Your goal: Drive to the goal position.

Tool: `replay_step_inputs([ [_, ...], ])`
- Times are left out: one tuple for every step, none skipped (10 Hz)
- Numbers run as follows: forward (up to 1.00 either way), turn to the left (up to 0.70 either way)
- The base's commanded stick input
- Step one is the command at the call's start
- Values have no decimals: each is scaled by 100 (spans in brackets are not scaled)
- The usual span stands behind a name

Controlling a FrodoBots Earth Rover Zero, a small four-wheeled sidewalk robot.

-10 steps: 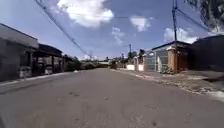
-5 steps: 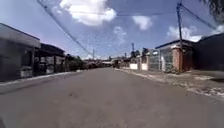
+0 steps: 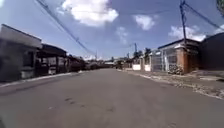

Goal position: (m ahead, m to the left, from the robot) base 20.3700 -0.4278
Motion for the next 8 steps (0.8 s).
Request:
replay_step_inputs([
  [45,0],
  [45,0],
  [45,0],
  [45,0],
  [45,0],
  [45,0],
  [45,0],
  [45,0],
])
